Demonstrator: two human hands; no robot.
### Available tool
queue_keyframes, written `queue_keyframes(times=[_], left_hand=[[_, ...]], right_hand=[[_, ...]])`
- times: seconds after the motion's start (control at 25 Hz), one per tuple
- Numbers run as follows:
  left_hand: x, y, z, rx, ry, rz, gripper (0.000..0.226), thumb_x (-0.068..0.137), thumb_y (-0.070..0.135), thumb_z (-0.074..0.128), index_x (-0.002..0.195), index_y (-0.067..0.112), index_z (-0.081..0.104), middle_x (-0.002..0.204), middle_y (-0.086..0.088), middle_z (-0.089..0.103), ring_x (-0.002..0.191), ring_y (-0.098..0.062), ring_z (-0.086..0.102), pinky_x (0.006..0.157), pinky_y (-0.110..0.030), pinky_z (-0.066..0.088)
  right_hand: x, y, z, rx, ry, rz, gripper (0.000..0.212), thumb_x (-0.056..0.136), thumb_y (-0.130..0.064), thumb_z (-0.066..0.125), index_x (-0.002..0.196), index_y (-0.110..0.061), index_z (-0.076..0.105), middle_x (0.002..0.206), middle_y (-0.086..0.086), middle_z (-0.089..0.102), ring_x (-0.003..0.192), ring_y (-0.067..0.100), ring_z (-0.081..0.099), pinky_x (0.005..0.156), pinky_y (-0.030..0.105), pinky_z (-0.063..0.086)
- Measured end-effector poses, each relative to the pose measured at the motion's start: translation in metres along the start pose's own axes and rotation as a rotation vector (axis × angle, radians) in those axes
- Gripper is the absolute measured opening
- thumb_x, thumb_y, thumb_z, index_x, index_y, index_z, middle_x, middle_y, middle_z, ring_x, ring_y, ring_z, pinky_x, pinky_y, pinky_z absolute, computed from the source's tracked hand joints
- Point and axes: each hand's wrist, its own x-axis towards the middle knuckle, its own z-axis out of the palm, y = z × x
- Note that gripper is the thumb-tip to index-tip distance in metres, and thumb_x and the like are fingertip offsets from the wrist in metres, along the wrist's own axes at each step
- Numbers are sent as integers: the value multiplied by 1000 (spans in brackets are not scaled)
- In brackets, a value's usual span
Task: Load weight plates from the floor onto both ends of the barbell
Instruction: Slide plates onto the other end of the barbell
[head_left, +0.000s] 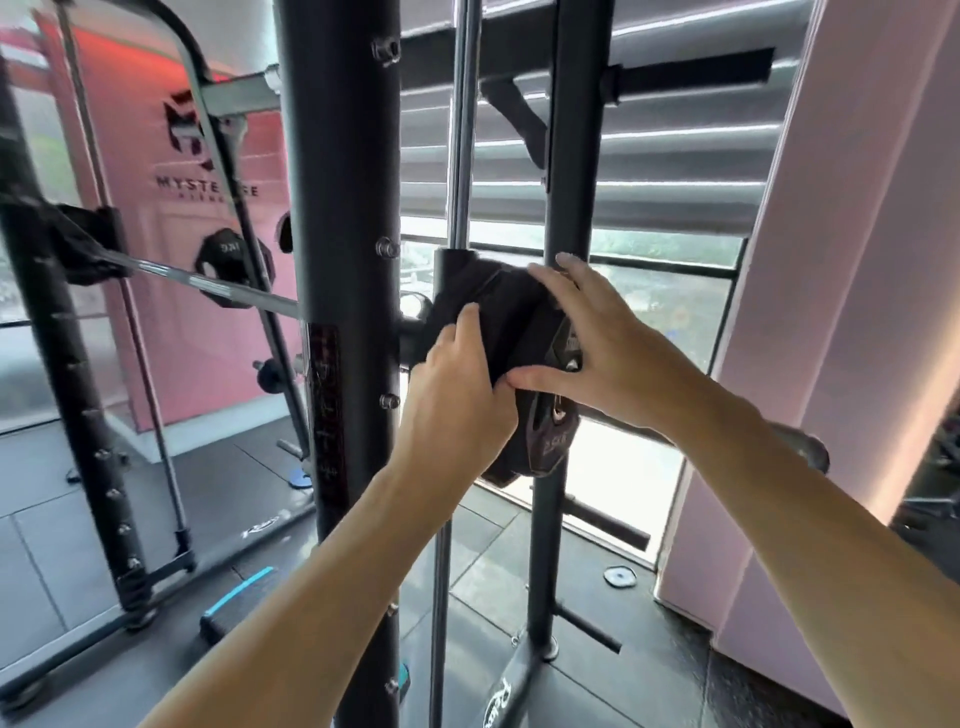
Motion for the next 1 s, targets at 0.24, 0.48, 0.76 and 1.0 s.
queue_keyframes(times=[0.24, 0.48, 0.76, 1.0], left_hand=[[-5, 2, 7, -309, 5, -84, 61, 97, 13, 62, 152, 24, 38, 116, -1, 69, 99, -18, 66, 90, -35, 55], [-20, 3, 24, -438, 10, -91, 64, 94, 13, 66, 150, 28, 40, 108, 2, 69, 102, -20, 65, 91, -41, 56], [-20, 4, 21, -460, 0, -34, 64, 93, 10, 68, 149, 24, 43, 99, 16, 66, 90, -3, 67, 84, -22, 58], [-5, 10, 24, 22, 148, 114, 74, 78, 17, 78, 146, 24, 48, 117, 6, 57, 91, -16, 64, 74, -37, 59]], right_hand=[[5, 14, -3, 248, -96, -2, 109, 64, -75, 74, 151, -48, 14, 156, -11, 28, 141, 13, 34, 113, 45, 37], [-9, 22, -7, 210, -51, -23, 115, 49, -80, 74, 146, -54, 17, 149, -13, 34, 138, 13, 36, 109, 49, 41], [-28, 23, -6, 182, 24, -6, 126, 53, -72, 80, 154, -30, 19, 150, -12, 27, 142, 10, 28, 112, 41, 38], [-40, 23, -14, 41, 16, 3, 121, 54, -72, 79, 152, -22, 28, 148, -13, 22, 141, 9, 25, 106, 34, 43]])
